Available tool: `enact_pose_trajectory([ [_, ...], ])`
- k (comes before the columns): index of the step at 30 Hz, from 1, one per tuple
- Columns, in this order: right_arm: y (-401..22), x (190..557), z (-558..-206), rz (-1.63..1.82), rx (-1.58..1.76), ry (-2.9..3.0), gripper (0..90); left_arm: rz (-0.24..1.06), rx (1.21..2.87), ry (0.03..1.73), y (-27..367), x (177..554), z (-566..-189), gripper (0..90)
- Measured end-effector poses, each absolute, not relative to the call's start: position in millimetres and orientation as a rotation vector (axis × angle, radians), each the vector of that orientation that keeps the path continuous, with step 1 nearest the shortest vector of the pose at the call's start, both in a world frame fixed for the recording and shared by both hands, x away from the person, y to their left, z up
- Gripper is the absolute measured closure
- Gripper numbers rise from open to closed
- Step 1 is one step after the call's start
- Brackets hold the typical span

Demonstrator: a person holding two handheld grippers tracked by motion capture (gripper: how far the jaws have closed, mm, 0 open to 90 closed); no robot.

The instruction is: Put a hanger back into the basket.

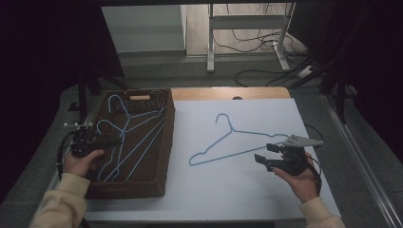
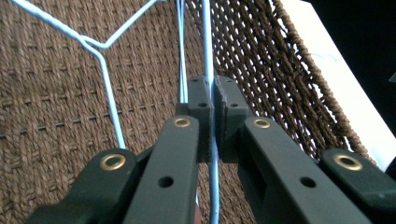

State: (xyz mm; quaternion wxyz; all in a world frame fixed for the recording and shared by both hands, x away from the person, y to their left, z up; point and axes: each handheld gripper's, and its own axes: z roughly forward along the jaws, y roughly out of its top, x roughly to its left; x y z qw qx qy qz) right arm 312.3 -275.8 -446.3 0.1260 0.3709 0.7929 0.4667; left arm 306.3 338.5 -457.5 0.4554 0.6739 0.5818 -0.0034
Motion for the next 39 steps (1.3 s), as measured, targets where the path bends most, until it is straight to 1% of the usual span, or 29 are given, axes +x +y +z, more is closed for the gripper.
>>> enact_pose_trajectory([
  [2,-275.8,312.3,-446.4,1.359,1.081,2.309,29.5,-0.009,1.682,1.433,338.1,306.6,-457.2,85.6],
  [4,-276.1,312.4,-446.6,1.355,1.084,2.309,29.5,-0.006,1.686,1.443,337.8,306.6,-457.0,81.6],
  [5,-276.2,312.3,-446.6,1.355,1.086,2.308,29.5,0.016,1.688,1.453,338.0,306.3,-456.3,77.3],
  [7,-276.4,312.2,-446.5,1.358,1.085,2.308,29.5,0.098,1.707,1.478,337.9,304.1,-453.7,59.9],
  [8,-276.3,312.1,-446.4,1.361,1.085,2.306,29.5,0.133,1.725,1.479,337.8,302.7,-452.2,57.3],
  [12,-275.8,312.2,-446.2,1.361,1.080,2.306,29.5,0.176,1.745,1.432,333.3,296.2,-444.4,47.0],
  [19,-274.5,312.3,-445.7,1.357,1.076,2.311,29.1,0.271,1.795,1.245,303.4,278.3,-421.7,33.1],
  [22,-274.4,312.4,-445.6,1.348,1.077,2.314,28.9,0.261,1.810,1.177,286.0,271.7,-415.8,29.9],
  [26,-273.3,312.0,-445.2,1.334,1.075,2.322,28.0,0.233,1.822,1.100,263.2,265.7,-411.7,27.8],
  [32,-270.5,312.1,-446.5,1.310,1.079,2.346,27.5,0.175,1.855,1.012,228.6,262.0,-415.3,26.8],
  [39,-268.4,314.5,-449.8,1.286,1.095,2.363,27.5,0.126,1.892,0.951,199.0,261.2,-420.1,26.1],
])
